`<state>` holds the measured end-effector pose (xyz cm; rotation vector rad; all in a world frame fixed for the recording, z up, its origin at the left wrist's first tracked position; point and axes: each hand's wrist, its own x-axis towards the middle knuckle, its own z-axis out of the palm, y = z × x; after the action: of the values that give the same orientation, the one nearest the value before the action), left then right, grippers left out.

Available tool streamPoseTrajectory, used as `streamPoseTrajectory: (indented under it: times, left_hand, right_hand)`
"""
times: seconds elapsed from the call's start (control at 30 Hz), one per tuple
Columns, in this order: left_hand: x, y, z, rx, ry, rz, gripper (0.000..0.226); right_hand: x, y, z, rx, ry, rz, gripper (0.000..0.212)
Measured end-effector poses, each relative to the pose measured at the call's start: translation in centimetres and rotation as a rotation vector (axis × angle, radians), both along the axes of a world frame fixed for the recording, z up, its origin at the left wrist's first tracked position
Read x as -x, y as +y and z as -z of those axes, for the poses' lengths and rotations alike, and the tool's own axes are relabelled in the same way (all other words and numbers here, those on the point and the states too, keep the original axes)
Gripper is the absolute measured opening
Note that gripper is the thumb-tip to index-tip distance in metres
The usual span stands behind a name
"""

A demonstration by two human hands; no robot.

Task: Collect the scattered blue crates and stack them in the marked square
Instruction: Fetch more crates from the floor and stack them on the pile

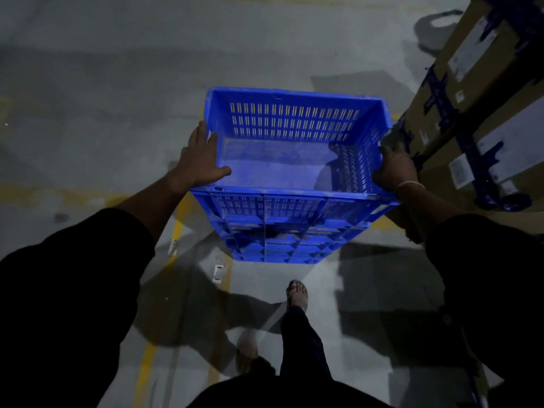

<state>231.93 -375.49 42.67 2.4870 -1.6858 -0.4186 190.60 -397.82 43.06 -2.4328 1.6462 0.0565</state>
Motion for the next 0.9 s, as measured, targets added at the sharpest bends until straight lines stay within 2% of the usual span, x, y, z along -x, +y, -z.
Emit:
streamPoseTrajectory:
  times: [0.1,0.23,0.33,0.5,0.63,0.77,0.9]
  left_hand:
    - [1.5,1.5,-0.3,-0.032,-0.017,-0.032,0.100]
    - [2.8,3.0,1.0,0.074,-0.112,-0.006,0.089]
    - [2.7,2.4,1.1,0.096,-0.109,-0.034,0.087]
    - [2.7,2.4,0.6,0.069,-0.112,-0.041,0.089]
    - [3.8,4.3,0.9,0.097,-0.083,-0.061,0.083]
    - [5.4,8.5,2.3,0.149,0.012,-0.110,0.095]
    - [9.4,14.2,3.1,0.277,0.104,-0.121,0.080]
  right_hand:
    - [0.4,2.9,0.4,0.090,-0.054,0.041,0.068]
    - [1.6,4.3,2.0,0.080,-0.141,0.135,0.072]
    - [1.4,3.1,2.4,0.040,-0.122,0.164,0.076]
    - [1.5,3.0,2.4,0.062,-0.127,0.119,0.078]
    - [1.4,3.8,2.1,0.109,-0.067,0.080,0.077]
    - [0.3,6.2,1.5,0.199,-0.090,-0.143,0.075]
    - [-2.6,9.8,0.9,0.122,-0.233,-0.416,0.075]
